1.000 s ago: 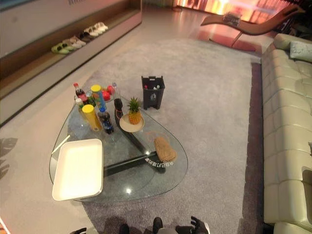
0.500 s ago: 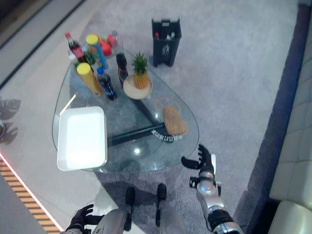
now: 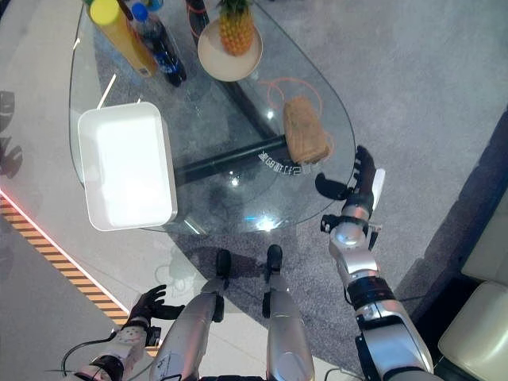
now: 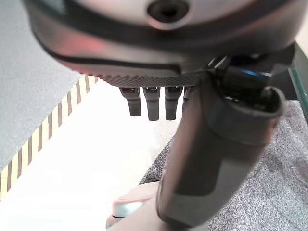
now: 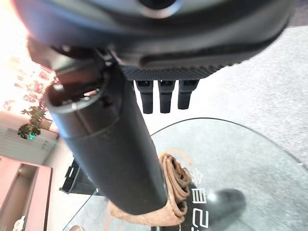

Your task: Wipe the table with a cloth and put it in the basket.

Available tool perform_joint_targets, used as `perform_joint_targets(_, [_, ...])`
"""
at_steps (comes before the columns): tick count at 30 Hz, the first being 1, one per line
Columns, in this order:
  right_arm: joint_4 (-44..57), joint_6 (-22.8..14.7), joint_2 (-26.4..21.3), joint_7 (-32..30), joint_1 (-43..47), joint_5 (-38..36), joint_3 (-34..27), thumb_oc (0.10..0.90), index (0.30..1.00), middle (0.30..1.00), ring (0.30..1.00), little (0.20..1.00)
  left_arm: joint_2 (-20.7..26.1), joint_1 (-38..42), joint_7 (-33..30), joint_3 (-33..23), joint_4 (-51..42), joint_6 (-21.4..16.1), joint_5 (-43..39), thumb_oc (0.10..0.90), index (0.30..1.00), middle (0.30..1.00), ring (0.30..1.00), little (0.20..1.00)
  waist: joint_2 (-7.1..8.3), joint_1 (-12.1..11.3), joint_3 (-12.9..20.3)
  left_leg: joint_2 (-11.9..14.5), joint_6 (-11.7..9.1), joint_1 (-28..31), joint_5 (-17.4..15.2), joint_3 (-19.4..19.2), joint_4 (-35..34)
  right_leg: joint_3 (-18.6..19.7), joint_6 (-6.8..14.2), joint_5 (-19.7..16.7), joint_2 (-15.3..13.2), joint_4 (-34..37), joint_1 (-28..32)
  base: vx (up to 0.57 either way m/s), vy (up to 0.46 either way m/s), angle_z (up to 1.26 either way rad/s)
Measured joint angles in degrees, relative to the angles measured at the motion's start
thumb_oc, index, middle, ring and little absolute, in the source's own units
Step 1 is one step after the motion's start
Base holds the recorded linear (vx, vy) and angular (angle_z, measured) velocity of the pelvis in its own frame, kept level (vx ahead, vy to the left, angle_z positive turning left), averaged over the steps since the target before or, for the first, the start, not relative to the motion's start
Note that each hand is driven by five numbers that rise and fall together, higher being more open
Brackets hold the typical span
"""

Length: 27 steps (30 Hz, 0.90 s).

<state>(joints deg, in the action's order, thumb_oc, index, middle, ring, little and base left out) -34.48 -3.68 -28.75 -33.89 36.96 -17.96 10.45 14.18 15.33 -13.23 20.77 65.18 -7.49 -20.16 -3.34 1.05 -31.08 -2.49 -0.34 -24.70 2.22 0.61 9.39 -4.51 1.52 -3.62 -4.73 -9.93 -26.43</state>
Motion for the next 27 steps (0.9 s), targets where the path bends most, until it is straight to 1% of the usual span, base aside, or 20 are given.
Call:
perform_joint_targets(3, [0.0, 0.6, -1.5, -1.8, 2.1, 0.0, 0.0, 0.800, 0.900, 0.900, 0.900, 0.900, 0.2, 0.4, -0.2, 1.2, -1.2, -0.3, -1.7, 0.800, 0.900, 0.900, 0.900, 0.900, -0.11, -0.9, 0.0, -0.6, 0.1, -3.1, 0.5, 0.0, 1.0, 0.2, 0.0, 1.0, -0.7, -3.8, -4.3, 0.00, 0.044, 0.06])
perform_joint_targets(6, [0.0, 0.8, -2.0, -3.0, 4.8, 0.0, 0.1, 0.800, 0.900, 0.900, 0.900, 0.900, 0.2, 0.4, -0.5, 1.4, -1.8, -0.2, -2.9, 0.800, 0.900, 0.900, 0.900, 0.900, -0.16, -0.9, 0.0, -1.1, 0.1, -6.3, 0.7, 0.0, 2.1, 0.3, -0.1, 1.9, -1.2, -6.4, -8.1, 0.00, 0.030, 0.06])
perform_joint_targets(7, [0.0, 0.9, -2.1, -3.7, 6.3, 0.0, 0.1, 0.800, 0.900, 0.900, 0.900, 0.900, 0.2, 0.4, -1.2, 1.8, -2.6, -0.1, -3.6, 0.800, 0.900, 0.900, 0.900, 0.900, -0.17, -1.0, 0.0, -1.2, 0.0, -8.2, 0.7, 0.0, 2.9, 0.4, -0.1, 1.9, -1.4, -7.4, -10.1, 0.01, 0.009, 0.06])
perform_joint_targets(12, [0.0, 2.0, -2.7, -6.1, 10.9, 0.0, 0.2, 0.800, 0.900, 0.900, 0.900, 0.900, 0.3, 1.0, -1.6, 2.3, -3.3, 0.0, -5.4, 0.800, 0.900, 0.900, 0.900, 0.900, -0.20, -1.3, 0.0, -1.4, 0.0, -13.1, 0.7, 0.3, 5.6, 0.4, -0.3, 2.0, -1.4, -9.7, -14.6, 0.02, -0.003, 0.04])
perform_joint_targets(17, [0.0, 3.3, -3.7, -6.9, 14.4, -0.2, 1.3, 0.800, 0.900, 0.900, 0.900, 0.900, 0.4, 1.4, -1.5, 3.1, -3.3, -0.2, -6.1, 0.800, 0.900, 0.900, 0.900, 0.900, -0.20, -1.7, 0.0, -1.5, 0.0, -15.8, 0.7, 0.4, 7.1, 0.4, -0.4, 2.1, -1.5, -11.0, -17.1, 0.00, 0.001, 0.01])
perform_joint_targets(23, [0.0, 3.5, -4.1, -6.9, 17.5, -1.4, 4.3, 0.800, 0.900, 0.900, 0.900, 0.900, 0.4, 2.6, -1.5, 3.4, -3.2, -0.4, -6.2, 0.800, 0.900, 0.900, 0.900, 0.900, -0.20, -2.2, 0.0, -1.6, 0.1, -18.5, 0.7, 0.7, 8.8, 0.4, -0.5, 2.0, -1.5, -12.1, -19.5, 0.02, 0.006, 0.01])
perform_joint_targets(27, [0.0, 4.0, -4.1, -6.9, 19.5, -2.3, 4.7, 0.800, 0.900, 0.900, 0.900, 0.900, 0.3, 2.7, -1.4, 3.4, -3.1, -0.6, -6.9, 0.800, 0.900, 0.900, 0.900, 0.900, -0.19, -2.3, 0.0, -1.8, 0.1, -20.3, 0.7, 0.9, 9.7, 0.3, -0.5, 2.0, -1.7, -12.9, -21.1, 0.03, 0.005, 0.04])
